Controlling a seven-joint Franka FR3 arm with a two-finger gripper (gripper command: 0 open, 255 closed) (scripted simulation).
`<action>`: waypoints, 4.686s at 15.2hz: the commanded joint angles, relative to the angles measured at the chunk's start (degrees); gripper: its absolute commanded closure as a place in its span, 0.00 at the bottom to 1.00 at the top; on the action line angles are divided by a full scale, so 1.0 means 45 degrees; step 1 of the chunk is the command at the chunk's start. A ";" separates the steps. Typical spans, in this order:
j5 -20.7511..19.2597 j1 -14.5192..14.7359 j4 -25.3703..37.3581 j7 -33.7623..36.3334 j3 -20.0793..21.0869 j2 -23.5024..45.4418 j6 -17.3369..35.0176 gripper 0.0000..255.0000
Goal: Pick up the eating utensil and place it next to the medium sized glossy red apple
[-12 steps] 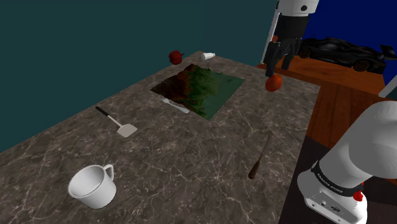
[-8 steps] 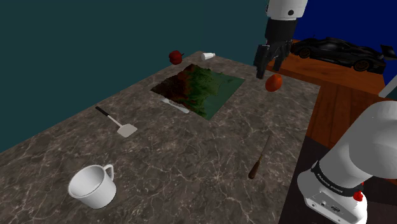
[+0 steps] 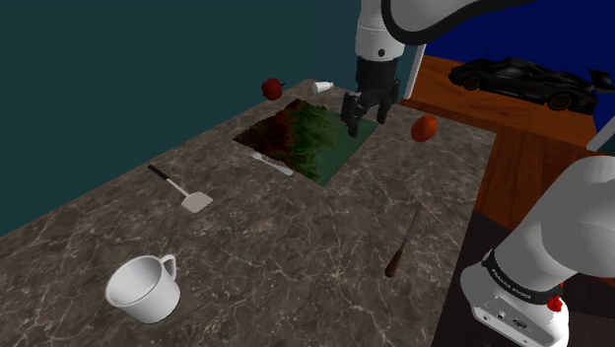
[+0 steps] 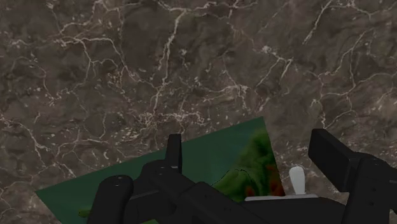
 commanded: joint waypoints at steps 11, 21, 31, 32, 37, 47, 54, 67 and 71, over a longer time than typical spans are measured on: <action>-0.2558 0.0080 0.3519 0.3566 0.1795 0.5754 0.2437 0.00; -0.5602 0.1424 0.8668 0.6162 0.1666 1.1046 0.2083 0.00; -0.6671 0.2276 1.1638 0.6730 0.1108 1.3965 0.1932 0.00; -0.6703 0.2260 1.1590 0.6750 0.1085 1.4037 0.2053 0.00; -0.6753 0.2234 1.1521 0.6780 0.1047 1.4155 0.2241 0.00; -0.6746 0.2232 1.1540 0.6767 0.1050 1.4148 0.2218 1.00; -0.6651 0.2218 1.1669 0.6642 0.1106 1.3931 0.1890 1.00; -0.6262 0.2228 1.2693 0.6035 0.1294 1.3191 0.0231 1.00; -0.6168 0.2259 1.3146 0.5847 0.1333 1.3049 -0.0331 1.00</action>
